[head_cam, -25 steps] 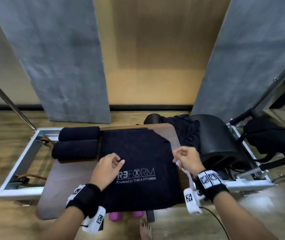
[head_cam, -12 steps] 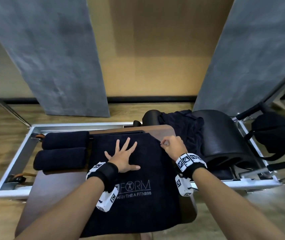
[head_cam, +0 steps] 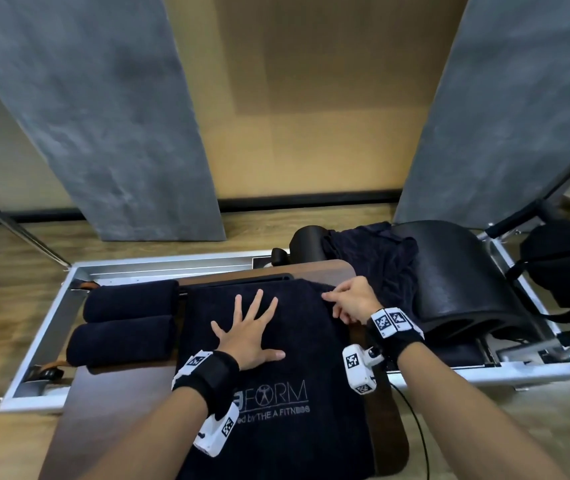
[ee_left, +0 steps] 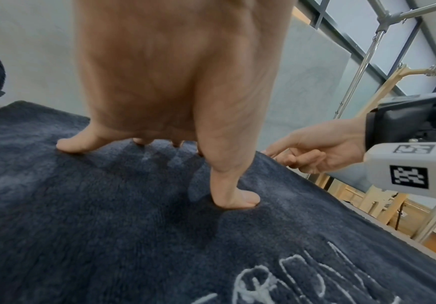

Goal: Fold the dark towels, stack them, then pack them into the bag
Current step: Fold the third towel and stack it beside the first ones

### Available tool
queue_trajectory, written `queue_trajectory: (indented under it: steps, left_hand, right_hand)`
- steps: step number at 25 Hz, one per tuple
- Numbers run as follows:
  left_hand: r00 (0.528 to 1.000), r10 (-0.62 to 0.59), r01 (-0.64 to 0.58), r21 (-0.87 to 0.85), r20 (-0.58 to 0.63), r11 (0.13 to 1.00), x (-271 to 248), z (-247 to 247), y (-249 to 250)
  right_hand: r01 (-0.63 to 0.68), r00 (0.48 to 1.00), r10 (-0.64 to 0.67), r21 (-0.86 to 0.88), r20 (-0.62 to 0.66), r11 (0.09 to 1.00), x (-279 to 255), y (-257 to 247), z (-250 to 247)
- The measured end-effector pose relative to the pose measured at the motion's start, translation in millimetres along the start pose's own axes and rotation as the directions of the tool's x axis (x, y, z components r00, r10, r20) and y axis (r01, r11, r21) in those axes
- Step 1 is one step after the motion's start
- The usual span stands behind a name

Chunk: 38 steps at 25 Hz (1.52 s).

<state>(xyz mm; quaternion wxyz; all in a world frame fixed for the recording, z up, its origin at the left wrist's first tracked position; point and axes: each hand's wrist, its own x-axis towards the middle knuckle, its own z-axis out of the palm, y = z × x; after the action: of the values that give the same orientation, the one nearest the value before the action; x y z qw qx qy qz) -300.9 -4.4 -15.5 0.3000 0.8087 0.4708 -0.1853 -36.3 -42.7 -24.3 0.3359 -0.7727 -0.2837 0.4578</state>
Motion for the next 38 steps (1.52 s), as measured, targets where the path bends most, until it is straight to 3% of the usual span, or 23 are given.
queue_trajectory:
  steps: [2,4,8,13,16,20,24,27,29,31,34,36,38]
  left_hand:
    - [1.000,0.000,0.000,-0.006,-0.007,1.000,0.3,1.5,-1.3]
    - [1.000,-0.002,0.002,-0.008,-0.015,1.000,1.1,2.7,-2.3]
    - [1.000,0.004,-0.004,-0.006,-0.031,1.000,3.8,6.5,-3.5]
    - [0.998,0.013,-0.014,-0.015,-0.067,1.000,1.3,8.7,-5.4]
    - [0.984,0.049,-0.049,0.003,-0.169,0.999,-12.6,15.6,-7.1]
    - [0.922,0.127,-0.128,0.021,-0.365,0.992,-55.6,50.1,-25.0]
    - [0.817,0.205,-0.248,-0.008,-0.538,0.969,-107.2,87.5,-53.8]
    - [0.766,0.234,-0.302,-0.014,-0.599,0.953,-144.1,117.4,-69.9]
    - [0.757,0.247,-0.335,-0.036,-0.604,0.941,-164.7,135.4,-79.6]
    - [0.771,0.271,-0.356,-0.037,-0.577,0.934,-182.4,149.9,-88.9]
    - [0.797,0.311,-0.348,0.029,-0.518,0.937,-201.8,159.9,-100.0]
    - [0.796,0.301,-0.354,-0.001,-0.526,0.935,-209.5,162.4,-104.0]
    - [0.788,0.264,-0.372,-0.088,-0.556,0.924,-214.7,163.4,-105.2]
  right_hand:
    - [-0.026,0.987,0.058,0.210,-0.151,0.977,5.9,-4.2,0.1]
    - [-0.027,0.962,0.105,0.295,-0.251,0.955,11.3,-4.6,-4.6]
    - [-0.091,0.995,0.094,0.072,-0.041,0.993,7.6,-4.6,-8.8]
    - [0.015,0.953,0.073,0.283,-0.295,0.959,-0.5,-1.4,-9.5]
    - [0.077,0.978,-0.033,0.211,-0.204,0.975,-23.1,5.7,-3.6]
    - [0.231,0.973,-0.229,0.085,-0.023,0.969,-76.9,24.8,10.9]
    - [0.392,0.918,-0.385,-0.061,0.093,0.918,-141.7,56.6,29.1]
    - [0.557,0.831,-0.537,-0.239,0.149,0.796,-187.4,94.6,38.6]
    - [0.602,0.797,-0.567,-0.354,0.208,0.716,-210.8,120.1,41.7]
    - [0.610,0.792,-0.519,-0.456,0.321,0.648,-228.9,143.0,43.6]
    - [0.644,0.755,-0.505,-0.614,0.418,0.456,-245.0,168.9,45.7]
    - [0.636,0.749,-0.551,-0.632,0.368,0.443,-252.1,176.6,43.1]
    - [0.641,0.747,-0.582,-0.583,0.322,0.499,-257.0,179.1,39.8]
